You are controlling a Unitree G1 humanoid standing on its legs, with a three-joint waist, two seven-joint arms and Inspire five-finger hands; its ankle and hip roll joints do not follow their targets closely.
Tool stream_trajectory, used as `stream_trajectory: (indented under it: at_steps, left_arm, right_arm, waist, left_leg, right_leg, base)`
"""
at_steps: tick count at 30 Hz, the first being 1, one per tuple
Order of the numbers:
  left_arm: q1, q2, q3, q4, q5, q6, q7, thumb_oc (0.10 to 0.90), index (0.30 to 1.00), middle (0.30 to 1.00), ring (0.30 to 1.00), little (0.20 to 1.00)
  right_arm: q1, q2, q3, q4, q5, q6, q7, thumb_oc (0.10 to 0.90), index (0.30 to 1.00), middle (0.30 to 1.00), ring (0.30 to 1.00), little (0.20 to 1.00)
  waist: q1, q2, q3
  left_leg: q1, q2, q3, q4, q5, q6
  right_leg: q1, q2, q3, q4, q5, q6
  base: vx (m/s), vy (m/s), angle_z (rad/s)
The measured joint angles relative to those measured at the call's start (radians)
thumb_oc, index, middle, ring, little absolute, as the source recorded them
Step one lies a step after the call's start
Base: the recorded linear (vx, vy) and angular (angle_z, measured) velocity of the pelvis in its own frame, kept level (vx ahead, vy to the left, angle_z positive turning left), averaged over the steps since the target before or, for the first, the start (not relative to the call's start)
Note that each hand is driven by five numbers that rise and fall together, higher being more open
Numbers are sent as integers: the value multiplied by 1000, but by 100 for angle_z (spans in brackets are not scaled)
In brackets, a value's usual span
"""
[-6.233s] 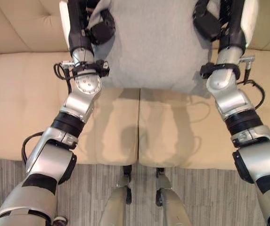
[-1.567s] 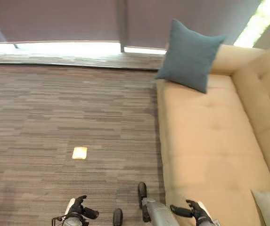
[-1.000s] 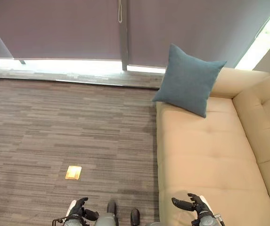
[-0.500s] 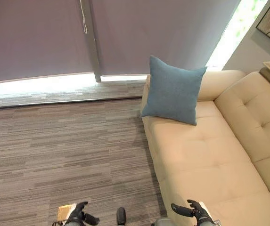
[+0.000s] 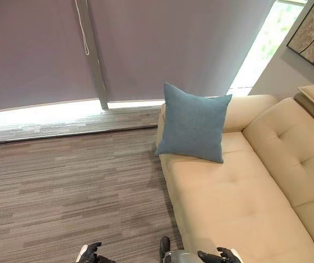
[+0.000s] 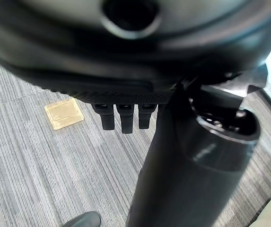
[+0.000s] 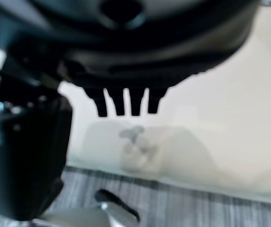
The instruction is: Pick up all the scattered cushions and arrange them neatly on the sofa.
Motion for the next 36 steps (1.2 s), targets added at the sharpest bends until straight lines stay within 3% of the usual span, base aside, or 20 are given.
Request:
stream_trajectory:
  at_steps: [1,3,4,5,6,9,11,13,16,18,21,24,26,27,29,30,31,32,33,36]
  left_arm:
    - [6,-7,2,3,2,1,-1,800,900,900,900,900]
    - [-2,-6,9,-7,4,0,-3,800,900,900,900,900]
    - [1,-8,10,-10,3,0,1,800,900,900,900,900]
    - [3,-8,10,-9,1,2,-2,800,900,900,900,900]
    - [-4,-7,9,-12,-1,1,0,800,900,900,900,900]
    - [-15,-3,7,-20,-2,0,3,800,900,900,900,900]
    - [-15,-4,5,-19,-2,-1,1,800,900,900,900,900]
    - [-11,-5,1,-19,-3,-1,2,800,900,900,900,900]
    - [-17,-6,-1,-6,-5,-2,1,800,900,900,900,900]
    - [-29,-7,-1,0,-4,-2,-1,800,900,900,900,900]
    - [-12,-6,-2,13,-2,-1,-1,800,900,900,900,900]
    - [-11,-1,-1,25,0,0,-1,800,900,900,900,900]
    - [-30,-2,-3,22,-1,0,-1,800,900,900,900,900]
    - [-40,2,-5,18,-1,-1,0,800,900,900,900,900]
    - [-57,13,-21,13,-1,-1,5,800,900,900,900,900]
    - [-65,28,-33,-15,-2,-5,8,800,900,900,900,900]
    - [-68,32,-33,-22,-3,-7,8,800,900,900,900,900]
    - [-72,30,-32,-20,-4,-8,9,800,900,900,900,900]
    - [-65,31,-32,-21,-5,-8,9,800,900,900,900,900]
    - [-67,29,-27,-15,-5,-8,8,800,900,900,900,900]
  right_arm:
    - [-7,-7,-1,-1,0,0,0,800,900,900,900,900]
    - [-27,-6,-14,1,4,-3,0,800,900,900,900,900]
    - [-45,-13,-8,19,5,-4,-1,800,900,900,900,900]
    - [-49,-17,-6,16,6,-6,0,800,900,900,900,900]
    - [-60,-31,1,10,10,-13,-1,800,900,900,900,900]
    - [-65,-48,-1,11,14,-10,-2,800,900,900,900,900]
    - [-68,-62,2,12,17,-8,-4,800,900,900,900,900]
    - [-78,-69,2,18,17,-7,-4,800,900,900,900,900]
    - [-102,-72,1,41,16,-8,-12,800,900,900,900,900]
    - [-95,-79,-3,46,15,1,-16,800,900,900,900,900]
    - [-76,-69,0,77,12,2,-19,800,900,900,900,900]
    - [-77,-40,0,76,6,-2,-18,800,900,900,900,900]
    - [-87,-29,1,68,1,-3,-13,800,900,900,900,900]
    - [-90,-23,1,66,-1,-2,-7,800,900,900,900,900]
    - [-92,-21,2,43,-1,-2,-4,800,900,900,900,900]
    - [-95,-15,2,29,-1,-4,-4,800,900,900,900,900]
    - [-101,-12,2,26,-2,-4,-3,800,900,900,900,900]
    - [-103,-11,3,-7,-2,-6,-2,800,900,900,900,900]
    - [-100,-8,3,-10,-3,-12,-3,800,900,900,900,900]
    - [-113,-3,2,-10,-5,-19,-2,800,900,900,900,900]
  waist:
    - [0,9,2]
    - [-6,-5,1]
    - [27,-7,0]
    - [29,-6,-2]
    - [28,1,-8]
    - [33,-5,-9]
    - [32,-9,-6]
    - [42,-6,-1]
    - [50,-12,13]
    - [59,-6,31]
    - [60,3,30]
    - [62,-13,15]
    - [60,9,24]
    - [64,19,30]
    - [59,23,30]
    - [62,22,31]
    - [59,26,34]
    - [62,34,39]
    - [62,34,37]
    - [55,26,34]
  left_leg:
    - [-1,7,-3,60,-12,-20]
    - [-175,1,14,458,-23,-68]
    - [-282,26,14,646,-11,-68]
    - [-302,32,1,659,-20,-69]
    - [-356,49,-5,643,-30,-58]
    - [-373,52,2,410,-28,-57]
    - [-364,31,-16,156,15,-52]
    - [-355,3,-105,26,73,-69]
    - [-381,-16,-166,-32,117,-63]
    - [-356,4,-160,-34,130,-40]
    - [-276,6,-111,-60,242,6]
    - [-224,-33,-51,-98,224,62]
    - [-197,-37,-35,-110,214,92]
    - [-183,-36,-15,-110,211,98]
    - [-170,-44,-11,-109,205,104]
    - [-164,-53,11,-105,188,122]
    - [-158,-52,16,-109,179,127]
    - [-133,-48,36,-132,168,135]
    - [-123,-50,46,-145,179,127]
    - [-120,-49,47,-152,168,117]
  right_leg:
    - [42,8,3,-32,-5,0]
    - [85,10,28,-74,-32,-37]
    - [121,13,70,-74,-25,-38]
    - [135,21,79,-85,-34,-40]
    - [160,38,95,-100,-55,-60]
    - [195,45,127,-126,-61,-51]
    - [234,59,157,-164,-51,-51]
    - [259,74,192,-186,-47,-50]
    - [287,89,235,-212,-64,-45]
    - [338,94,258,-240,-77,-33]
    - [380,77,279,-188,-160,14]
    - [337,21,267,-66,-233,87]
    - [272,14,246,90,-263,131]
    - [194,11,243,261,-288,154]
    - [138,-6,228,371,-305,167]
    - [82,-55,198,418,-302,165]
    - [60,-75,180,422,-301,164]
    - [39,-122,117,379,-300,160]
    - [41,-133,91,346,-298,163]
    - [51,-83,72,151,-285,152]
  base:
    - [237,-139,-8]
    - [192,-72,-23]
    - [183,-19,-68]
    - [259,-5,-80]
    - [199,42,-34]
    - [211,71,-34]
    - [179,82,-40]
    - [145,63,-59]
    - [305,152,-59]
    - [310,212,-37]
    - [161,131,-37]
    - [195,229,-52]
    - [59,172,-39]
    - [7,82,-25]
    - [75,108,-18]
    - [171,131,-22]
    - [205,76,-48]
    - [157,11,-42]
    - [111,-5,-42]
    - [141,-19,-20]
